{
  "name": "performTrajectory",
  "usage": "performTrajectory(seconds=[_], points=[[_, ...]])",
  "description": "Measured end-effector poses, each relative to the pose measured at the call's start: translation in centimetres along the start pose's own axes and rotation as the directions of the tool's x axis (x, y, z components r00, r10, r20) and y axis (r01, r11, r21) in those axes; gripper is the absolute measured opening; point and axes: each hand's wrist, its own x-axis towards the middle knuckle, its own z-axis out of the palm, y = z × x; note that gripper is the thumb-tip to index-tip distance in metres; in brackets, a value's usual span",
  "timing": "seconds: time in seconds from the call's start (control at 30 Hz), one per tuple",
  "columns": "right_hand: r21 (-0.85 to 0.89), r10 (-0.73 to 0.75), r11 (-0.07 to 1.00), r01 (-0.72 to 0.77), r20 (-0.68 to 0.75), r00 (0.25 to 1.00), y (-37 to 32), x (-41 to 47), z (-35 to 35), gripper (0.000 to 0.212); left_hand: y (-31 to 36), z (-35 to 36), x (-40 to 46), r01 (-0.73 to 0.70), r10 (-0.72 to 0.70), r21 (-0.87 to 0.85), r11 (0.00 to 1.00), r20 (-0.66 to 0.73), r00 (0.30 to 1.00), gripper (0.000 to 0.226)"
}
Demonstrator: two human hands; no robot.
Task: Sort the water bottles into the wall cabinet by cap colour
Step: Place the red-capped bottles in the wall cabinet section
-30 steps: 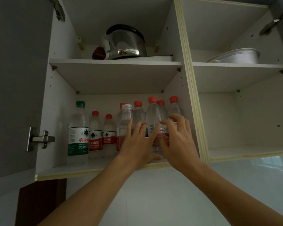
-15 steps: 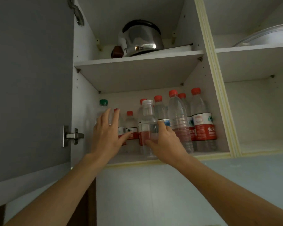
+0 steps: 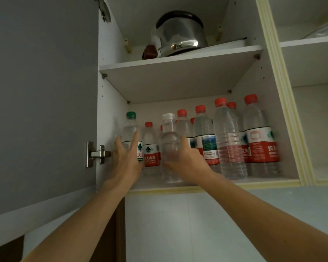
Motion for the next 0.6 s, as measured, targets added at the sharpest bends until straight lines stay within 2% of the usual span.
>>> performTrajectory(seconds=[0.1,0.2,0.27,0.33,0.43,0.6], points=[[-0.004,0.006,1.000,-0.006,0.110,0.994,-0.8,2.0,1.0,0.066,0.1,-0.6,0.7,-0.053,0.049,0.206,0.977,0.026,0.998,0.118],[0.004,0.040,0.999,-0.042,0.238,0.970,-1.4,3.7,1.8,0.049,0.9,-1.5,2.4,-0.122,0.095,0.432,0.893,0.084,0.992,0.119],[0.006,0.067,0.997,-0.071,0.282,0.957,-1.7,4.4,2.1,0.037,1.2,-2.6,4.0,-0.150,0.079,0.560,0.815,0.149,0.986,0.119],[0.032,0.085,0.995,-0.099,0.297,0.951,-1.8,4.9,2.5,0.033,1.3,-4.0,5.4,-0.165,0.003,0.664,0.729,0.238,0.971,0.127],[0.048,0.105,0.991,-0.125,0.306,0.946,-1.9,5.4,3.0,0.035,1.0,-5.5,7.1,-0.197,-0.066,0.725,0.660,0.317,0.946,0.135],[0.074,0.097,0.989,-0.126,0.310,0.946,-2.1,6.0,3.6,0.031,0.1,-5.8,7.8,-0.253,-0.011,0.751,0.610,0.327,0.945,0.138]])
